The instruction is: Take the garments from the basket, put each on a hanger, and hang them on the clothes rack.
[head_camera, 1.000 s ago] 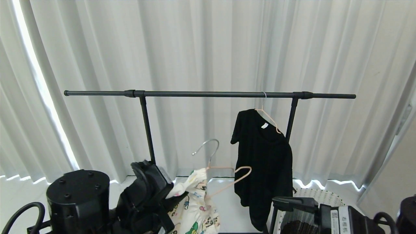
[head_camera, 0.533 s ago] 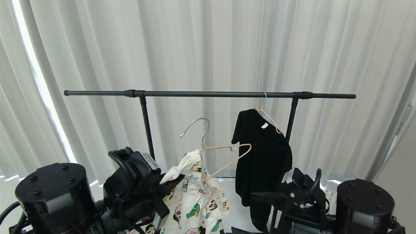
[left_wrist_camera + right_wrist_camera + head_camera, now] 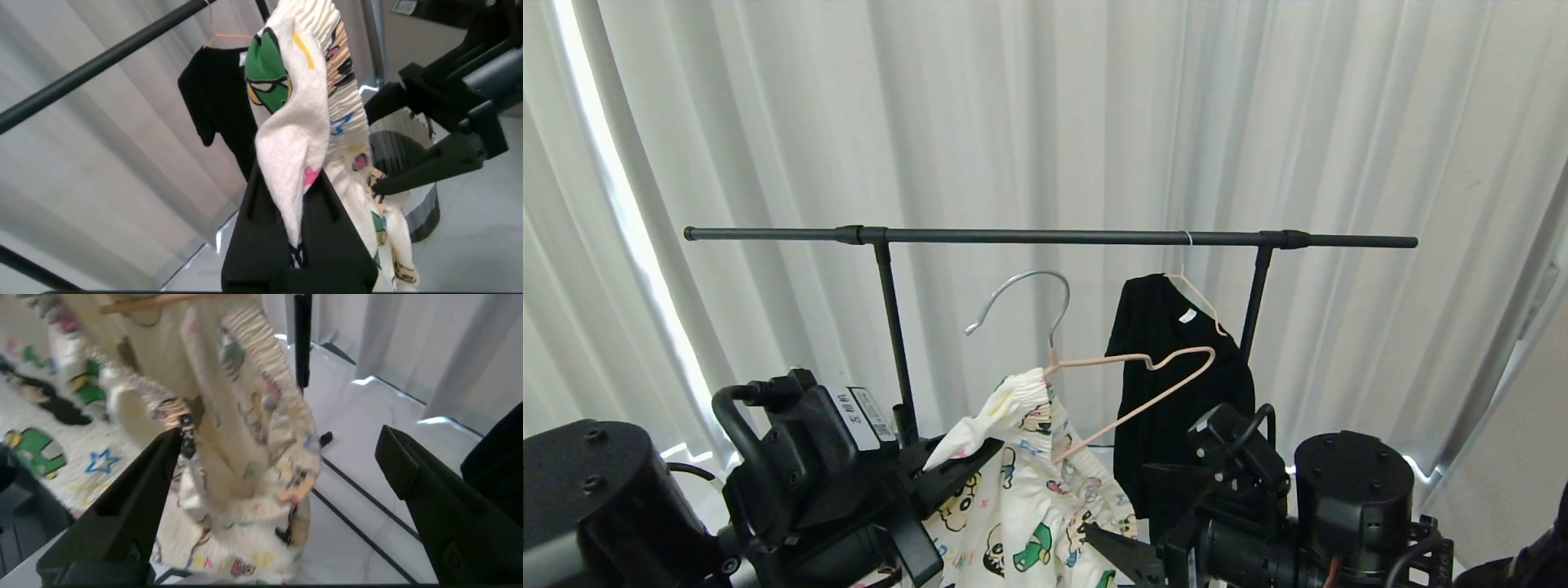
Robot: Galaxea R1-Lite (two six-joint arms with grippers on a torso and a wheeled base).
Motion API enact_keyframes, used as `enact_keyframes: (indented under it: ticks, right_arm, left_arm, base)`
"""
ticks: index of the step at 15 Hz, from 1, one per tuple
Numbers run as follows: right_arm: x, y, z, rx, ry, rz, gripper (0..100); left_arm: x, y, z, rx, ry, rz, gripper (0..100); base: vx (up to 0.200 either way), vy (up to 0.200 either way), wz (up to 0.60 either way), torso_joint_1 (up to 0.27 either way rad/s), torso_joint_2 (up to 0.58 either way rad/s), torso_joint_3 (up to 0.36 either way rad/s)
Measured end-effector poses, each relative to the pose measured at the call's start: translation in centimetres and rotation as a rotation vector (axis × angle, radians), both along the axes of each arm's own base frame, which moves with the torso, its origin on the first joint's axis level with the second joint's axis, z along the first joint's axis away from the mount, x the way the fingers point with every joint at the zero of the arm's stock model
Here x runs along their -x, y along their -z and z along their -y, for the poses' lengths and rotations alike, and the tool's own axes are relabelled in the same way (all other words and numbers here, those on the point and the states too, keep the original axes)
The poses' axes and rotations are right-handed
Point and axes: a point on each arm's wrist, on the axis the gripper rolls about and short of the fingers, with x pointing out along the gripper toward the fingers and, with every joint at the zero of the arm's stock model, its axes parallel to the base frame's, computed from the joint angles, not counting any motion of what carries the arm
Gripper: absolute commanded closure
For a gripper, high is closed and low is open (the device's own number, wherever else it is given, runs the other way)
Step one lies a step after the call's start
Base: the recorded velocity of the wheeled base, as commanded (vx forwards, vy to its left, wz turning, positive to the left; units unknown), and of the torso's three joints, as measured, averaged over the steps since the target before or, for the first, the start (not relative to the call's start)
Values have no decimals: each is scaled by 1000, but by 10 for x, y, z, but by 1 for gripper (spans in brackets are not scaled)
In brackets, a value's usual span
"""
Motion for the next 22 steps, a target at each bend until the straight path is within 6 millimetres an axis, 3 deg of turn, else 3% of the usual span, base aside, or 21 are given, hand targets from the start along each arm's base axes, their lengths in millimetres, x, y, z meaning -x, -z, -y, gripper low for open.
enact_keyframes:
  ticks: [10, 16, 17, 22]
  right_arm:
    - [-5, 0, 14, 19, 81, 6, 0]
    - [-6, 20, 7, 131, 149, 40, 0]
    - [-7, 21, 8, 139, 159, 38, 100]
    - [-27, 22, 25, 179, 283, 78, 100]
  left_arm:
    - [3, -4, 0, 6, 11, 19, 100]
    - [8, -8, 3, 3, 43, 57, 100]
    - [8, -8, 2, 3, 42, 56, 100]
    - [5, -2, -5, -11, 3, 35, 100]
  base:
    - [0, 0, 0, 0, 0, 0]
    - [0, 0, 0, 0, 0, 0]
    - [0, 0, 0, 0, 0, 0]
    - [0, 0, 0, 0, 0, 0]
